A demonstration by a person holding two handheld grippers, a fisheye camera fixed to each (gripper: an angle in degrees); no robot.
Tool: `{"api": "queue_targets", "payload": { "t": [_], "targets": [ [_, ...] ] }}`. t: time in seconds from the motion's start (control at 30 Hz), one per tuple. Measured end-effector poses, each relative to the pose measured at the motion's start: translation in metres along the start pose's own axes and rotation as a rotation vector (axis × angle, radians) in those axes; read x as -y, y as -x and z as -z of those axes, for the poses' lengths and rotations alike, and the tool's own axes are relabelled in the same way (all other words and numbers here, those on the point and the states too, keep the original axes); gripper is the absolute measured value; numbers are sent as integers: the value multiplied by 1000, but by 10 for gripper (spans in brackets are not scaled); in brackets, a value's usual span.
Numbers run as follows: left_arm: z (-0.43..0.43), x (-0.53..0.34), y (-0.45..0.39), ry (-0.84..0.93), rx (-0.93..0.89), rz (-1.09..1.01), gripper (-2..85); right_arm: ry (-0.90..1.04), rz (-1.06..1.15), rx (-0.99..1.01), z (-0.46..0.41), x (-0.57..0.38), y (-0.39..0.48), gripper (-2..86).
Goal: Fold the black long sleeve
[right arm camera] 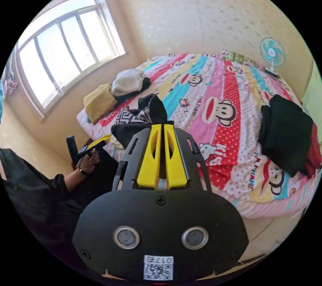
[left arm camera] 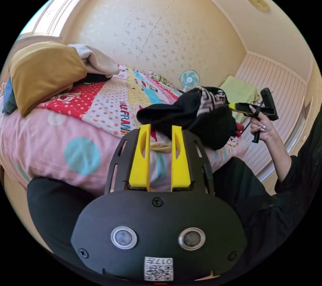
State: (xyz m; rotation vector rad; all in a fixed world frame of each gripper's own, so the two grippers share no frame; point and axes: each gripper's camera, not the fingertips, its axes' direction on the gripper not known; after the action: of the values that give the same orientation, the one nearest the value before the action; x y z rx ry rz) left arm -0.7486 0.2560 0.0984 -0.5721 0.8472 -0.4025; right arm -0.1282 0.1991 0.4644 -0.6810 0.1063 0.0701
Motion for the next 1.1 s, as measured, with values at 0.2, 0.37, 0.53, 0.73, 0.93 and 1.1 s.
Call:
{"api": "queue_targets", "payload": {
  "t": [0.2,0.37,0.53,0.73,0.93,1.1],
  "targets": [
    [-25,5,8,103,-83,12,102,47,-403,13,59,-40,-124,111],
    [-31,8,12,108,-61,-3,100,46,-395,267,21,-25,-84,120],
    [-42,11,22,148,-61,-3,99,241,-134,73,-53,44,-13,109],
    [-42,15,41,133,-62,39,83,195,-6,-168,17,56,20,26],
    [-53,25,54,141,-70,35,80,-323,-268,-478,256,26,-41,11],
    [-60,31,67,140,-93,60,79,-159,-390,-551,317,19,-101,36]
  ]
}}
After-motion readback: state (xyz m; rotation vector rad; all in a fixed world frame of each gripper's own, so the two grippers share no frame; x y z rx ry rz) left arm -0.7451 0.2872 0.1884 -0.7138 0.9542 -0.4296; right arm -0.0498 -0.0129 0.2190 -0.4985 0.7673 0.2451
